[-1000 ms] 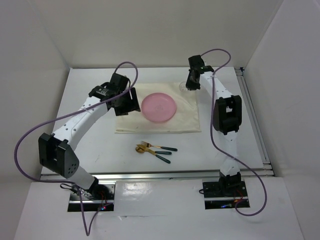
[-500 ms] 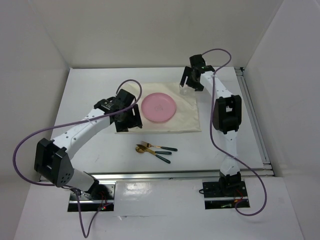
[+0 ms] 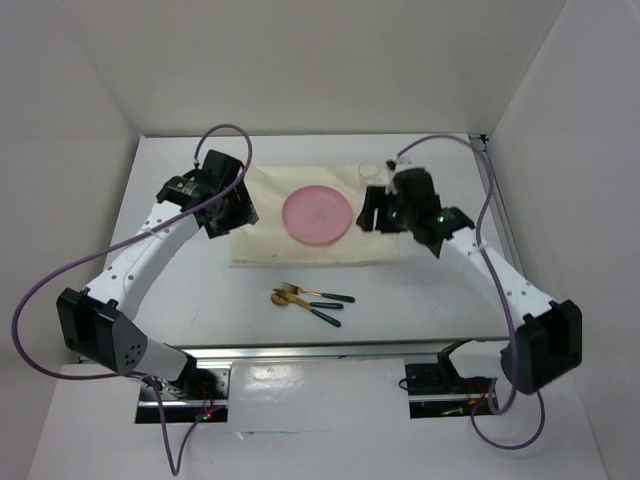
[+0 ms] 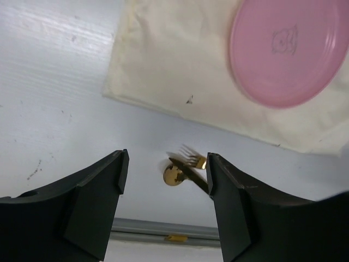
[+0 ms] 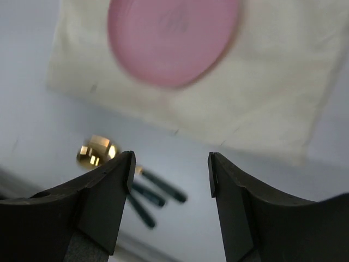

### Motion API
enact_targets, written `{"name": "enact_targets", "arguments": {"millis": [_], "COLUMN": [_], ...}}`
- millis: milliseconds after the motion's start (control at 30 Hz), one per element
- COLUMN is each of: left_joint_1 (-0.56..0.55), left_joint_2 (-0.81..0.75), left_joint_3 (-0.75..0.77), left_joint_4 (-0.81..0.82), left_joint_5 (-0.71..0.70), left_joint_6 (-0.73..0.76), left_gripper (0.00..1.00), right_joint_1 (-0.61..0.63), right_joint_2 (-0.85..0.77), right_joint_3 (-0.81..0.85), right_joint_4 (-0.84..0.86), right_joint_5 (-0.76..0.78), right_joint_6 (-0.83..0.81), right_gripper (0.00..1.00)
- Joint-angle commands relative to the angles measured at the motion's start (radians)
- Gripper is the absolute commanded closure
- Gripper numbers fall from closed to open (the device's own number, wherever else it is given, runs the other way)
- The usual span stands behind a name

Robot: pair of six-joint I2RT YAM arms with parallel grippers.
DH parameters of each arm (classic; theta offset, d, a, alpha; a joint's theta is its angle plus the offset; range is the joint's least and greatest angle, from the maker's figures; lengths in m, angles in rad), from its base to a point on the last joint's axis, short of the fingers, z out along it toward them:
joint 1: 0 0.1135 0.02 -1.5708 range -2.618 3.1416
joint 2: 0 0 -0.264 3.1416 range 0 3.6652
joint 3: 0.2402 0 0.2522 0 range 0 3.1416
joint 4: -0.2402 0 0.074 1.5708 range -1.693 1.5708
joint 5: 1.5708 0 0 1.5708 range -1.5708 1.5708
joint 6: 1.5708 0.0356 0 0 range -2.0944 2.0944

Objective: Set the dinner table for one person

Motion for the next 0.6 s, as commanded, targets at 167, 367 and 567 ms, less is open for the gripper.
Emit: {"name": "enact_targets", "arguments": {"millis": [167, 367, 567], "left_joint_1": [0.079, 0.097, 0.097], "left_joint_2": [-0.025, -0.016, -0.016], "left_joint_3": [0.118, 0.127, 0.097], "left_joint_4": [-0.032, -0.023, -0.023], "left_joint_5": [-0.022, 0.020, 0.040], "left_joint_6": [0.062, 0.082, 0.082], "left_gripper": [0.24, 0.24, 0.24], "right_joint_1": [0.441, 0.647, 0.670], "right_joint_2": [-0.122, 0.019, 0.153], "right_joint_3": [-0.330, -0.319, -0.273], "right_joint_4": [0.076, 0.110, 0.167], "right_joint_5": [-0.093, -0.002, 0.047], "right_joint_6": [0.062, 0.017, -0.015], "right_gripper": [0.34, 0.42, 0.47]}}
